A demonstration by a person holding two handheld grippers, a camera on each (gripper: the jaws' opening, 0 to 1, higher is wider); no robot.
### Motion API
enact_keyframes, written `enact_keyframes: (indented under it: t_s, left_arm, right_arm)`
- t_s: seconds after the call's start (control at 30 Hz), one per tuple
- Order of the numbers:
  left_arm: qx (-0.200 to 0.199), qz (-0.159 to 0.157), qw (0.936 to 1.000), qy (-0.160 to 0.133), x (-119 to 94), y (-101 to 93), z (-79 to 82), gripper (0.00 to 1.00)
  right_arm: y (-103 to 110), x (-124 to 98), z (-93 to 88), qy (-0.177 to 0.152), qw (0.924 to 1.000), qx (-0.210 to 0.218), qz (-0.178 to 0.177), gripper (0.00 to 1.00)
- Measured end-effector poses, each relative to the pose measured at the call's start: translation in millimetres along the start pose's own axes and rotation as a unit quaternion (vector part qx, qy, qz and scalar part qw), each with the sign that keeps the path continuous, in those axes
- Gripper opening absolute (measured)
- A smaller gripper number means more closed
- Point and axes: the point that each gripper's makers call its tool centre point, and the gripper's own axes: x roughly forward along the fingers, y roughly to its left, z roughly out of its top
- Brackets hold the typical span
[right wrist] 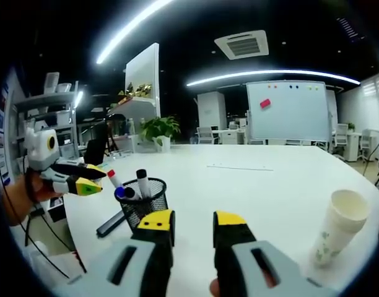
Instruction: Place the scattered laser pointers and whiteboard markers into the pen holder and stack the scattered paper cups together
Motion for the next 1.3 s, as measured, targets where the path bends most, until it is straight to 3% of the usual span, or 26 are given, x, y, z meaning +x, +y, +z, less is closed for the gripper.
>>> enact_keyframes:
  t_s: [0.63, 1.3]
  left_arm:
    - [-0.024, 0.028, 0.9982, 0.047, 0.6, 0.9, -31.1, 0.38]
    - [-0.042, 0.026, 0.9954, 0.083, -1.8, -8.0, -62.4, 0.41]
  right_arm:
    - [2.2, -1.6, -1.5, 0.001, 1.0000, 0.002, 0.002, 0.25]
    - [-0.3, -5.6, 7.2, 0.002, 0.9999, -0.010, -0.002, 0.25]
